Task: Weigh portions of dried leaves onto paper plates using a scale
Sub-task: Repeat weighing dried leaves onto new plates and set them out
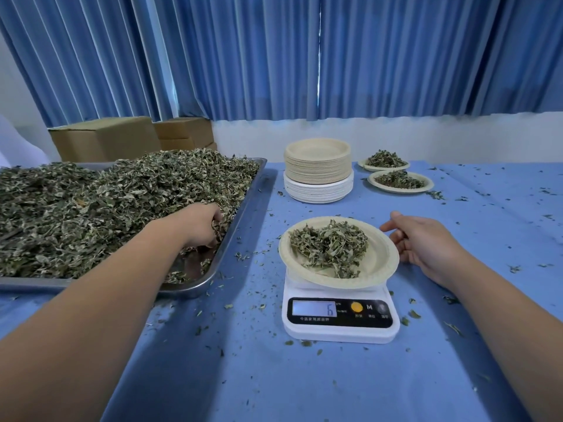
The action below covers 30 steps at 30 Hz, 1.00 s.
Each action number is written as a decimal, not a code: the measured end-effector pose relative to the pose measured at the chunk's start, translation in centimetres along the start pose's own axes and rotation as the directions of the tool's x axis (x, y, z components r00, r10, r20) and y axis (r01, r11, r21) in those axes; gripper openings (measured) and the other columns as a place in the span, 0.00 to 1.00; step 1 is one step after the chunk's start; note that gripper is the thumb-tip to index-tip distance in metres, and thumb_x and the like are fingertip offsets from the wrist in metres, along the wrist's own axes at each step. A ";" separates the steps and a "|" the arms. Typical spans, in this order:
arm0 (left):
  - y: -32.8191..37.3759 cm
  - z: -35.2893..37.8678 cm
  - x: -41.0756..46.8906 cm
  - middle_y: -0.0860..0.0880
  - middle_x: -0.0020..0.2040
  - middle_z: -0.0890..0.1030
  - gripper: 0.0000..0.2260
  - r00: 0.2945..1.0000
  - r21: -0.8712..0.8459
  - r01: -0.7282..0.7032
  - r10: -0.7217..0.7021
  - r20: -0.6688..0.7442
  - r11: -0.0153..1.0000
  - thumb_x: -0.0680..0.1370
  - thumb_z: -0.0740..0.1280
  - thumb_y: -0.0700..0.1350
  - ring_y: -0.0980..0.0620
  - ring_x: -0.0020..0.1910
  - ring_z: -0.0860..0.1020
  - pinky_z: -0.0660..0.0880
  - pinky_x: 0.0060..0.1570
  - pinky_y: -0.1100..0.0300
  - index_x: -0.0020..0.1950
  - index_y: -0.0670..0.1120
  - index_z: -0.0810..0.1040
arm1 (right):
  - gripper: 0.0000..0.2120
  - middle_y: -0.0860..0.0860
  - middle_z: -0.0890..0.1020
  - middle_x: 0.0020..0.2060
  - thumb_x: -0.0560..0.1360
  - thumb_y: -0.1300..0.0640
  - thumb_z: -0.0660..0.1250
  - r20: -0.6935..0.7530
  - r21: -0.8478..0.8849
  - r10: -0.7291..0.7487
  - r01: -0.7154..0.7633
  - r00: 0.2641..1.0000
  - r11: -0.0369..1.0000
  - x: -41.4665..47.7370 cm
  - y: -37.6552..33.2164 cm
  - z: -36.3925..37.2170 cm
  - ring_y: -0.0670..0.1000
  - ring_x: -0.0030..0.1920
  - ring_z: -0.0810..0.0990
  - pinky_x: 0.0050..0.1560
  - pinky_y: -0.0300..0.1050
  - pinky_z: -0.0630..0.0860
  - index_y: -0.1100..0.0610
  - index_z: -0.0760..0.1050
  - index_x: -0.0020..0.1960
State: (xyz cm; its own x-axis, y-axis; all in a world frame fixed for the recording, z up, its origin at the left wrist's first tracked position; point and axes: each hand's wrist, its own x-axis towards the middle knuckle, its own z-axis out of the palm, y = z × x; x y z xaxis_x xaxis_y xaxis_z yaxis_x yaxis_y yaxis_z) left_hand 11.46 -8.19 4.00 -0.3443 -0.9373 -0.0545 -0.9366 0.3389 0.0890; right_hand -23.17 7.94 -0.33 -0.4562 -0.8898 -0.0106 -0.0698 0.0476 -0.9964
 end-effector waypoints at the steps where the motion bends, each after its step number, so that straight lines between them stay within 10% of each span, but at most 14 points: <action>1: 0.0 -0.1 0.0 0.41 0.71 0.66 0.31 1.000 -0.019 -0.025 0.025 0.016 1.000 0.74 0.69 0.34 0.46 0.52 0.77 0.78 0.46 0.53 0.74 0.51 0.64 | 0.17 0.48 0.75 0.22 0.81 0.48 0.61 0.000 -0.002 0.000 0.000 1.000 1.000 0.0 0.0 0.0 0.47 0.23 0.72 0.29 0.43 0.69 0.62 0.78 0.48; 7: 0.9 -0.5 -0.7 0.46 0.75 0.66 0.32 0.972 -0.035 -0.162 0.166 0.167 0.986 0.76 0.62 0.34 0.46 0.69 0.69 0.67 0.67 0.54 0.78 0.50 0.59 | 0.18 0.49 0.76 0.23 0.81 0.48 0.61 0.009 -0.017 -0.011 0.011 1.000 1.000 0.0 0.2 -0.1 0.48 0.24 0.73 0.30 0.44 0.69 0.62 0.78 0.48; 18: -0.4 -0.5 -2.5 0.46 0.57 0.78 0.16 0.990 -0.015 -0.091 0.089 -0.113 0.996 0.79 0.63 0.38 0.48 0.39 0.80 0.80 0.41 0.51 0.66 0.50 0.76 | 0.17 0.52 0.76 0.26 0.81 0.49 0.61 0.002 -0.042 -0.017 0.017 1.000 0.999 -0.4 -0.1 0.1 0.50 0.26 0.73 0.30 0.44 0.69 0.63 0.78 0.48; 30: -1.1 -2.0 -5.0 0.49 0.34 0.77 0.07 0.958 -0.394 -0.094 -0.025 -0.285 0.914 0.81 0.62 0.41 0.56 0.21 0.66 0.61 0.19 0.65 0.56 0.51 0.77 | 0.17 0.56 0.75 0.30 0.81 0.51 0.60 0.001 -0.047 -0.015 0.015 1.000 0.999 -1.0 -0.4 0.2 0.52 0.29 0.72 0.31 0.45 0.68 0.65 0.78 0.49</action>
State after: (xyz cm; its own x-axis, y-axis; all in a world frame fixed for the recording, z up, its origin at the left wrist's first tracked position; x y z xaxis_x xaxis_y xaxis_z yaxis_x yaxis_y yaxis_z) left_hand 14.33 -4.02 6.18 -0.2880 -0.9297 0.2294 -0.7983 0.3654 0.4787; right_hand -22.49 8.76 0.10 -0.4540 -0.8910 0.0043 -0.1186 0.0556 -0.9914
